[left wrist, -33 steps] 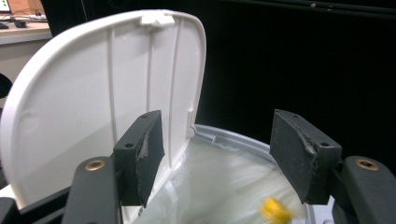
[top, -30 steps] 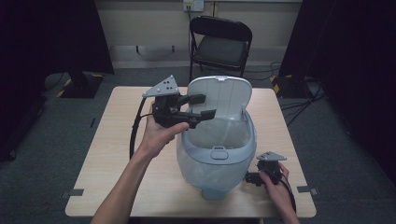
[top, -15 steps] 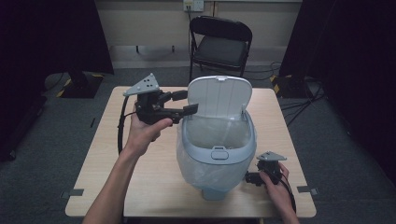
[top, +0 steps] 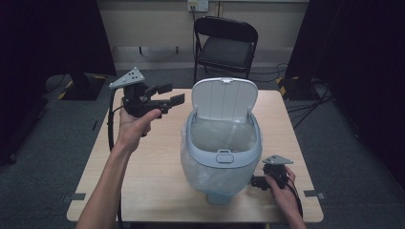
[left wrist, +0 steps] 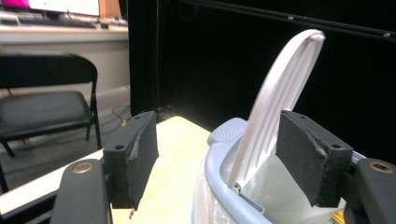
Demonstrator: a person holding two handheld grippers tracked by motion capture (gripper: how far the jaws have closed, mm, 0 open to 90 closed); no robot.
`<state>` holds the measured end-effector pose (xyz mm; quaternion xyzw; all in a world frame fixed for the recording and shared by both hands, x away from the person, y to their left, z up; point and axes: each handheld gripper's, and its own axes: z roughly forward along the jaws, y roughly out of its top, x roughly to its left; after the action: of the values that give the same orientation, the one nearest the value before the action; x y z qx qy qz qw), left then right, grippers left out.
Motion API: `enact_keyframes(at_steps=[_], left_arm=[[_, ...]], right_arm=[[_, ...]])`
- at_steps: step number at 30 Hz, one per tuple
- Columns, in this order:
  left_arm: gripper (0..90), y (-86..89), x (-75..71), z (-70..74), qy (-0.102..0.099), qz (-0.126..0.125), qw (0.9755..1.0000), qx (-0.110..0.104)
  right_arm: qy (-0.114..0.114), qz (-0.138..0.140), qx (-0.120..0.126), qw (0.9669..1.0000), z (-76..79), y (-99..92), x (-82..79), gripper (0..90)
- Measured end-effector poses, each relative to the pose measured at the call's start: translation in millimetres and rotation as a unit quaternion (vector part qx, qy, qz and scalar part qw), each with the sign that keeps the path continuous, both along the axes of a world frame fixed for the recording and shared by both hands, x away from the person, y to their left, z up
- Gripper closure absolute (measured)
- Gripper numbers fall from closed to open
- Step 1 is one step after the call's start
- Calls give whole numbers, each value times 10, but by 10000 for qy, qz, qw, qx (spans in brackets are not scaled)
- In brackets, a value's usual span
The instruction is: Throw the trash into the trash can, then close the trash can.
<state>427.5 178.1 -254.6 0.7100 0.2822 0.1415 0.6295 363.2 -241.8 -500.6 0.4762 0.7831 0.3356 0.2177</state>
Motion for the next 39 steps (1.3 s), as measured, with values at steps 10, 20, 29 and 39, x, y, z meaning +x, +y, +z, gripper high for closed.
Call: enact_keyframes(at_steps=[10,20,29,39], left_arm=[[292,-122,249,13,94,268,9996,58],[275,-269,356,29,-2,214,9994,260],[282,-298,430,29,149,-184,9997,51],[299,-372,256,-19,87,-408,9990,149]], right_arm=[[-17,5,-8,10000,-1,-2,2,101],[-3,-8,2,10000,0,1,-2,102],[-33,10,-20,10000,-2,-5,5,101],[-31,9,-20,10000,-2,-4,5,100]])
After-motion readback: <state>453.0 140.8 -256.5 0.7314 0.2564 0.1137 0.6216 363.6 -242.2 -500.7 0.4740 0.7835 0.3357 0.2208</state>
